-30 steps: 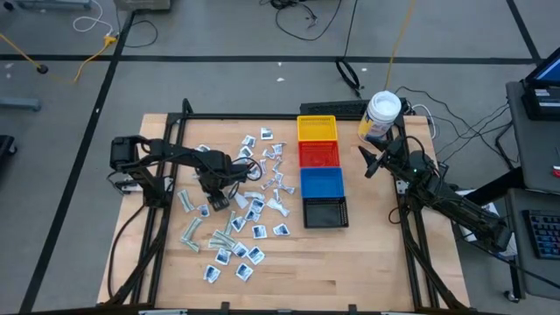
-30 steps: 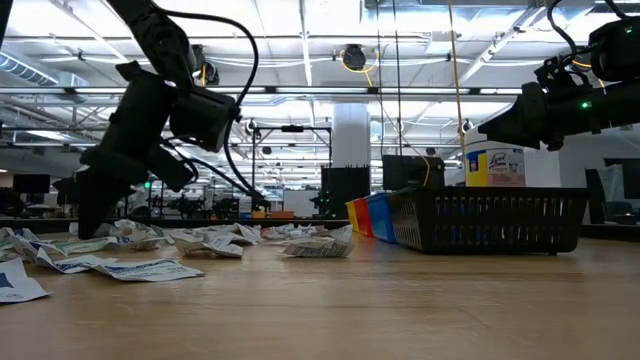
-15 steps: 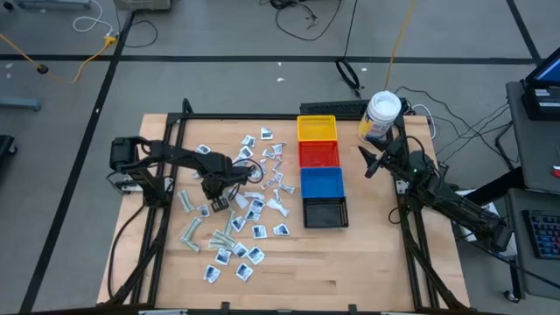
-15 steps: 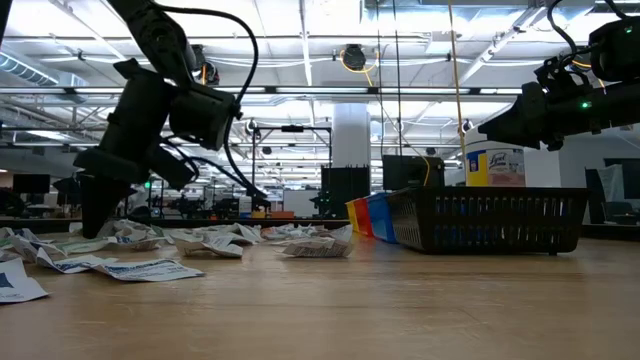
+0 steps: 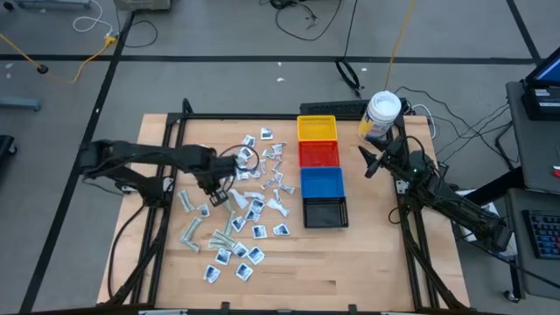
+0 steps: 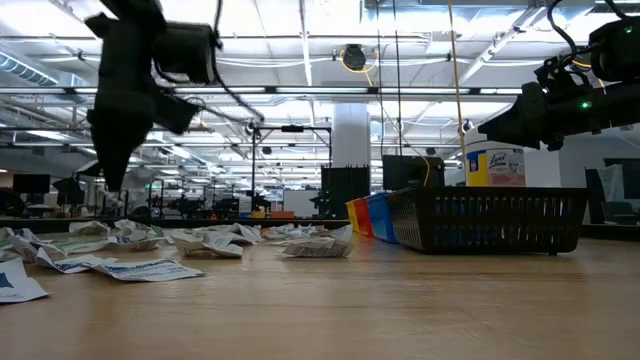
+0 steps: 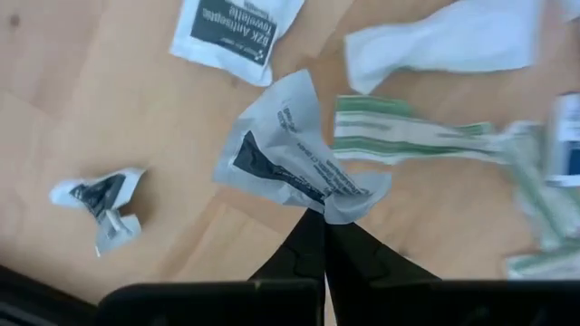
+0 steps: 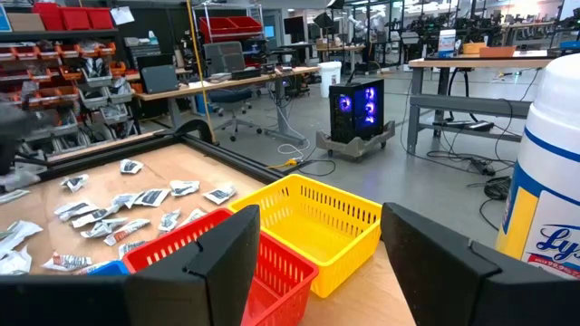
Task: Pick & Place First Aid Supplies
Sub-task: Put the black towelette pack into the black bin
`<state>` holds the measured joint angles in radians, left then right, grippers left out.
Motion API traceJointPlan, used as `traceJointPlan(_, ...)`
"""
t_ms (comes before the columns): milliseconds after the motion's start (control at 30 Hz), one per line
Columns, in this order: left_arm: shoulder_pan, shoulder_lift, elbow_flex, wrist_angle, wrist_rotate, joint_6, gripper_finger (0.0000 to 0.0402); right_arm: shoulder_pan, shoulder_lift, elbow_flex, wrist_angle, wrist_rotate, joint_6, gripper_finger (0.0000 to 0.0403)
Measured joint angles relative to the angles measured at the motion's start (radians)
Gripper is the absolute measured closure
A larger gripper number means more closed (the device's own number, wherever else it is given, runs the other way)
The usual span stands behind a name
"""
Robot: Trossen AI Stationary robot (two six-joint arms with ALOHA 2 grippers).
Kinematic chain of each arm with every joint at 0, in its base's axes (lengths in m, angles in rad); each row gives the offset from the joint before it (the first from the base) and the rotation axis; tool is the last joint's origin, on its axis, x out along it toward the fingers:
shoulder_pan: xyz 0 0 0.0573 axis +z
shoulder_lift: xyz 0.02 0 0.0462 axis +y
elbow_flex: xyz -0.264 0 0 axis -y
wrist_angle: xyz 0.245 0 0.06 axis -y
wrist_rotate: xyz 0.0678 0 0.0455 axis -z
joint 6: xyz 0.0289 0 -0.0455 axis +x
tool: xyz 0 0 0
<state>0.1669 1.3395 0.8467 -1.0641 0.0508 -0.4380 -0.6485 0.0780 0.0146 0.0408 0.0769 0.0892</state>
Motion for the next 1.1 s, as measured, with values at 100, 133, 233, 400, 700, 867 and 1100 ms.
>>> traceJointPlan(100,0.000,-0.092,0.000,0.005,0.010,-0.004,0.0401,0.000,0.000,0.000,0.000,0.000,0.000,0.0175)
traceJointPlan(133,-0.002,-0.123,0.000,0.014,0.015,-0.004,0.0401,0.000,0.000,0.000,0.000,0.000,0.000,0.0175)
traceJointPlan(233,-0.011,-0.211,0.000,0.045,0.030,0.011,0.0401,0.000,0.000,0.000,0.000,0.000,0.000,0.0174)
traceJointPlan(400,-0.030,-0.341,0.000,0.147,0.055,0.048,0.0401,0.000,0.000,0.000,0.000,0.000,0.000,0.0174)
traceJointPlan(700,-0.059,-0.485,0.000,0.362,0.056,0.059,0.0401,0.000,0.000,0.000,0.000,0.000,0.000,0.0175)
traceJointPlan(867,-0.064,-0.509,0.000,0.547,0.054,0.141,0.0401,0.000,0.000,0.000,0.000,0.000,0.000,0.0175)
traceJointPlan(1100,-0.064,-0.493,0.000,0.744,0.000,0.278,0.0401,0.000,0.000,0.000,0.069,-0.034,0.152,0.0174)
